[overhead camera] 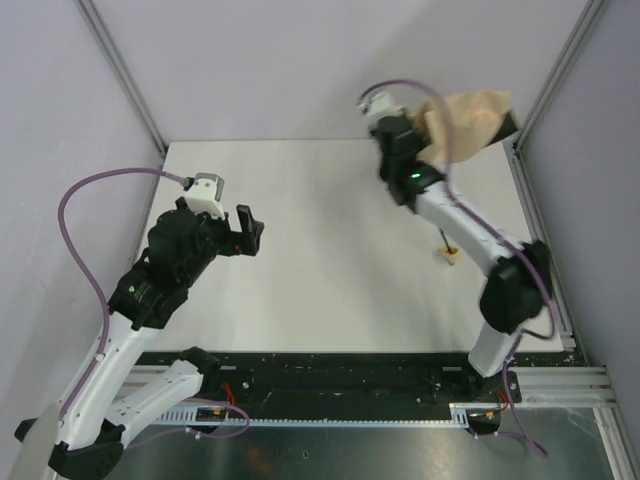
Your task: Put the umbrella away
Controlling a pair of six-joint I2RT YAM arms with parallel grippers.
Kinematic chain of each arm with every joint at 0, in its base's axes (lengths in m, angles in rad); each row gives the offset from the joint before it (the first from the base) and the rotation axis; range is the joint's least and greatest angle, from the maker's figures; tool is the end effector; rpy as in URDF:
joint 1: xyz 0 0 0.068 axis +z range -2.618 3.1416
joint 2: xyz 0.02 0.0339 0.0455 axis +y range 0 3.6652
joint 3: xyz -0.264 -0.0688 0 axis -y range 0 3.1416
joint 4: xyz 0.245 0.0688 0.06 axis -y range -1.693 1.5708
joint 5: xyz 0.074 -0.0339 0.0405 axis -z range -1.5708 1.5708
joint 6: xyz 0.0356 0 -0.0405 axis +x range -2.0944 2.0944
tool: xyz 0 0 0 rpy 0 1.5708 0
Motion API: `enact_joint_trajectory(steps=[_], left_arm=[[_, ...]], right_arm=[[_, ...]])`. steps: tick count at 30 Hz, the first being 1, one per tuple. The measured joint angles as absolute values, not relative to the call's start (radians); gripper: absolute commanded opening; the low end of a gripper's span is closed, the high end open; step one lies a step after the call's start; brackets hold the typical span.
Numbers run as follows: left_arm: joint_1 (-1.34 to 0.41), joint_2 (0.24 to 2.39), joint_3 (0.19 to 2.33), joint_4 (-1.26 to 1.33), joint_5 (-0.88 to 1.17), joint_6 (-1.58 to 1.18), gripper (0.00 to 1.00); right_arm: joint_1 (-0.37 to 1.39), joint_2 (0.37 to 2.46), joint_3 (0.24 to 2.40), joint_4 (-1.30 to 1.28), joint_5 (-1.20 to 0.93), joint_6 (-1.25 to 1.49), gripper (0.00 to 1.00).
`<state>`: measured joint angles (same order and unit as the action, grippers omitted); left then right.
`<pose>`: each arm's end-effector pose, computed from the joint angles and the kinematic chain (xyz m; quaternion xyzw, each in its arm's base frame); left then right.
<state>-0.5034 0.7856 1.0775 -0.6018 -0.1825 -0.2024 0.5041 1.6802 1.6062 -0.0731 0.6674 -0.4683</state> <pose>0.1385 -0.0689 0.3949 0.0675 0.8034 -0.1338 0.5763 0.3595 0.1732 0.4027 -0.1451 0.7325 -0.2369 0.6215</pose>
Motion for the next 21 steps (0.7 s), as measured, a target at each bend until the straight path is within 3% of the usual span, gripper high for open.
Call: enact_joint_trajectory(steps=[6, 12, 17, 21], left_arm=[[-0.500, 0.750, 1.034, -0.602, -0.211, -0.228, 0.98], [-0.497, 0.609, 0.921, -0.604, -0.272, -0.341, 0.93], [-0.495, 0.429, 0.793, -0.607, -0.304, -0.483, 0.88], [-0.494, 0.348, 0.703, -0.609, -0.276, -0.593, 0.93]], right_arm=[[0.787, 2.008, 1.578, -0.168, 0.782, -0.521, 0.00], [1.021, 2.106, 1.433, -0.318, 0.701, -0.480, 0.00], [1.033, 2.076, 1.394, -0.365, 0.516, -0.477, 0.00], [0.986, 2.045, 1.399, -0.412, 0.296, -0.494, 0.00]])
